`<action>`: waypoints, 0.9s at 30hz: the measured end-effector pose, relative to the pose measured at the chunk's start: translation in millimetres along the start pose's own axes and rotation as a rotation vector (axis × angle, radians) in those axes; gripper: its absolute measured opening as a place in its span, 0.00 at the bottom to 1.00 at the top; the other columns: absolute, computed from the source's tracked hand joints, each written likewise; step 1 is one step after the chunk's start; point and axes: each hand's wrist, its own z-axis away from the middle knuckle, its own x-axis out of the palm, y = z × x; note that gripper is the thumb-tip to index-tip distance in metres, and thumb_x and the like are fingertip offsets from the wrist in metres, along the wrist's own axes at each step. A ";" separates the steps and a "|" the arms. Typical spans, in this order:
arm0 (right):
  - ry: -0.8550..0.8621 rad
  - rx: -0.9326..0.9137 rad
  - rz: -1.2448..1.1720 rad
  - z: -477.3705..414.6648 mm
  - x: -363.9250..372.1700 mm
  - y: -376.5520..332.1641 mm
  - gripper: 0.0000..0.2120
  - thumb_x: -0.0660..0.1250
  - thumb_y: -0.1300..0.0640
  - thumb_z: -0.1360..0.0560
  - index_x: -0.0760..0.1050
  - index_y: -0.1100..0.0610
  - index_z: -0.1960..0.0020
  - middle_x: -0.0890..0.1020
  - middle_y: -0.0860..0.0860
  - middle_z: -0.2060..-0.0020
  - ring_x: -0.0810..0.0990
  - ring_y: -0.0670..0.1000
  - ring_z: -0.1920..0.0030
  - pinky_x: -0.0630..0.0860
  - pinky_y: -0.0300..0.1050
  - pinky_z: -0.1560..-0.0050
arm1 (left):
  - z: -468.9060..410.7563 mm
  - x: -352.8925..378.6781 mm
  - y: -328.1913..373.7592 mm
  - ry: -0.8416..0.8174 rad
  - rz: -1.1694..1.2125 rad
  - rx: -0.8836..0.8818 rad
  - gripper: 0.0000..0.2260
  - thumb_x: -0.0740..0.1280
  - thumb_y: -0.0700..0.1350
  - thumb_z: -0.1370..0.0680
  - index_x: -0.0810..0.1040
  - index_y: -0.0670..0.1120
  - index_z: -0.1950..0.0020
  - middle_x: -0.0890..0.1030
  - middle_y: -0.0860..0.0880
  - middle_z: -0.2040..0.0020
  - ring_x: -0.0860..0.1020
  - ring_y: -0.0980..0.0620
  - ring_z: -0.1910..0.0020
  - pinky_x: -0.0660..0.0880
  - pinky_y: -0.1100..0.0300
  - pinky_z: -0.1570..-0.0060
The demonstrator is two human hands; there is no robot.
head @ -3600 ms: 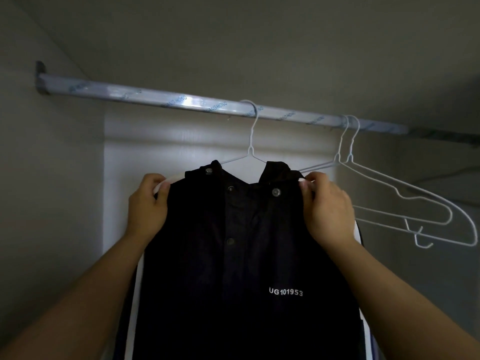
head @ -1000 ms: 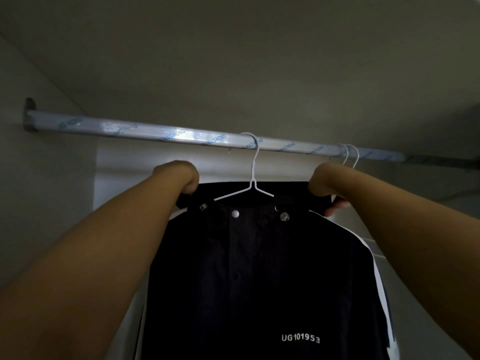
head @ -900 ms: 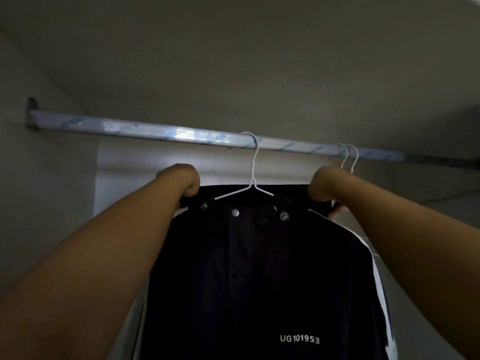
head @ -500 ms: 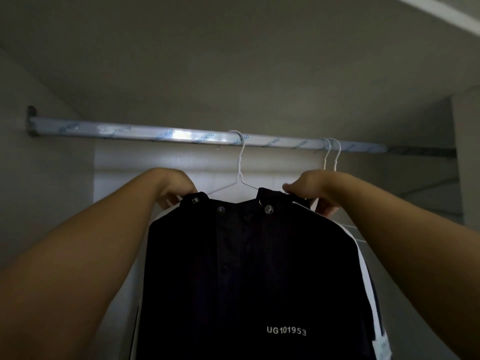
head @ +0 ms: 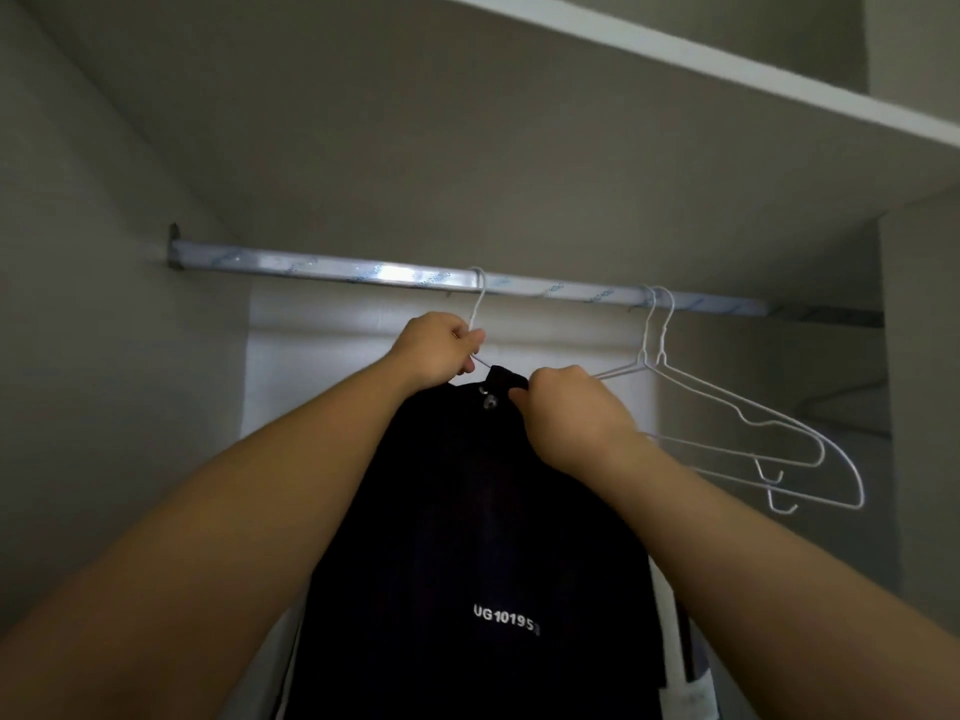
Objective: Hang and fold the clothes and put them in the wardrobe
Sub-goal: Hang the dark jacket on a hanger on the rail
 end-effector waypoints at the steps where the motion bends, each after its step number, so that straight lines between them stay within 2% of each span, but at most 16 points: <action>1: 0.003 -0.032 -0.001 2.0 -1.4 -8.6 0.19 0.57 0.48 0.16 0.62 0.51 0.65 0.70 0.50 0.65 0.69 0.50 0.69 0.60 0.44 0.72 | 4.7 -6.6 -1.4 0.028 -0.006 -0.029 0.15 0.63 0.52 0.17 0.82 0.44 0.53 0.85 0.51 0.61 0.83 0.53 0.57 0.73 0.61 0.61; 5: -0.079 -0.111 -0.122 -2.2 -10.4 -47.1 0.19 0.57 0.44 0.16 0.67 0.52 0.63 0.74 0.51 0.63 0.74 0.51 0.67 0.64 0.44 0.71 | 20.7 -47.3 -9.3 0.073 -0.087 -0.116 0.12 0.63 0.48 0.18 0.82 0.44 0.56 0.86 0.50 0.61 0.82 0.50 0.55 0.77 0.58 0.55; 8: -0.151 -0.149 -0.242 -10.1 -8.9 -81.3 0.19 0.57 0.43 0.17 0.68 0.53 0.62 0.75 0.51 0.63 0.75 0.51 0.65 0.66 0.45 0.67 | 30.9 -81.3 -19.5 0.108 -0.165 -0.183 0.11 0.64 0.45 0.20 0.82 0.45 0.60 0.85 0.50 0.62 0.80 0.54 0.62 0.73 0.59 0.65; 9: -0.163 -0.158 -0.283 -12.3 -6.6 -92.3 0.19 0.57 0.43 0.18 0.68 0.53 0.62 0.76 0.51 0.63 0.75 0.51 0.64 0.67 0.45 0.67 | 34.8 -91.5 -23.6 0.120 -0.171 -0.211 0.11 0.64 0.44 0.20 0.82 0.44 0.60 0.86 0.50 0.62 0.80 0.52 0.62 0.75 0.58 0.64; 11: -0.186 -0.179 -0.355 -14.6 -1.0 -112.4 0.18 0.57 0.44 0.18 0.68 0.53 0.62 0.76 0.51 0.62 0.75 0.52 0.64 0.68 0.45 0.66 | 41.3 -108.2 -31.6 0.141 -0.170 -0.257 0.11 0.64 0.43 0.20 0.83 0.42 0.58 0.86 0.47 0.59 0.83 0.44 0.55 0.81 0.51 0.52; 13: -0.197 -0.209 -0.407 -14.6 3.8 -130.8 0.18 0.57 0.45 0.18 0.68 0.52 0.62 0.75 0.51 0.62 0.75 0.52 0.63 0.68 0.45 0.65 | 47.5 -122.7 -36.4 0.161 -0.200 -0.296 0.12 0.64 0.42 0.19 0.83 0.42 0.58 0.86 0.44 0.56 0.83 0.40 0.50 0.80 0.47 0.45; 16: -0.239 -0.260 -0.498 -12.9 8.8 -153.0 0.17 0.56 0.45 0.17 0.69 0.53 0.60 0.77 0.53 0.60 0.78 0.53 0.61 0.71 0.45 0.64 | 54.7 -140.4 -41.4 0.181 -0.258 -0.355 0.12 0.63 0.43 0.18 0.84 0.40 0.55 0.86 0.44 0.53 0.83 0.40 0.49 0.80 0.47 0.44; 20: -0.323 -0.302 -0.637 -8.1 11.0 -174.0 0.18 0.55 0.45 0.16 0.72 0.56 0.57 0.80 0.55 0.63 0.82 0.55 0.70 0.79 0.46 0.69 | 57.4 -154.0 -43.3 0.180 -0.377 -0.410 0.12 0.64 0.43 0.18 0.85 0.38 0.52 0.86 0.41 0.51 0.83 0.41 0.47 0.79 0.48 0.42; 22: -0.341 -0.320 -0.640 -5.7 12.1 -179.1 0.20 0.53 0.44 0.16 0.73 0.56 0.56 0.81 0.55 0.65 0.83 0.54 0.74 0.80 0.46 0.70 | 56.5 -155.9 -36.5 0.150 -0.483 -0.455 0.12 0.65 0.43 0.18 0.85 0.37 0.50 0.85 0.40 0.50 0.83 0.42 0.48 0.79 0.49 0.43; 24: -0.322 -0.332 -0.628 -4.4 11.9 -175.7 0.25 0.49 0.39 0.16 0.74 0.55 0.56 0.81 0.54 0.67 0.82 0.52 0.76 0.81 0.47 0.68 | 54.6 -154.8 -21.4 0.114 -0.659 -0.524 0.12 0.65 0.43 0.19 0.82 0.37 0.42 0.84 0.39 0.47 0.84 0.42 0.49 0.81 0.51 0.46; 26: -0.258 -0.279 -0.613 -7.3 11.0 -158.5 0.28 0.46 0.36 0.18 0.75 0.55 0.54 0.82 0.54 0.66 0.83 0.53 0.74 0.83 0.49 0.62 | 51.3 -147.7 2.6 0.073 -0.942 -0.559 0.16 0.65 0.42 0.20 0.75 0.39 0.33 0.81 0.41 0.41 0.82 0.42 0.45 0.80 0.53 0.47; 27: -0.204 -0.232 -0.593 -10.7 10.6 -144.3 0.26 0.47 0.38 0.18 0.75 0.55 0.53 0.83 0.55 0.63 0.84 0.54 0.70 0.83 0.50 0.58 | 49.2 -140.6 18.1 0.037 -1.094 -0.545 0.17 0.64 0.42 0.21 0.74 0.41 0.32 0.80 0.43 0.40 0.81 0.43 0.42 0.77 0.51 0.48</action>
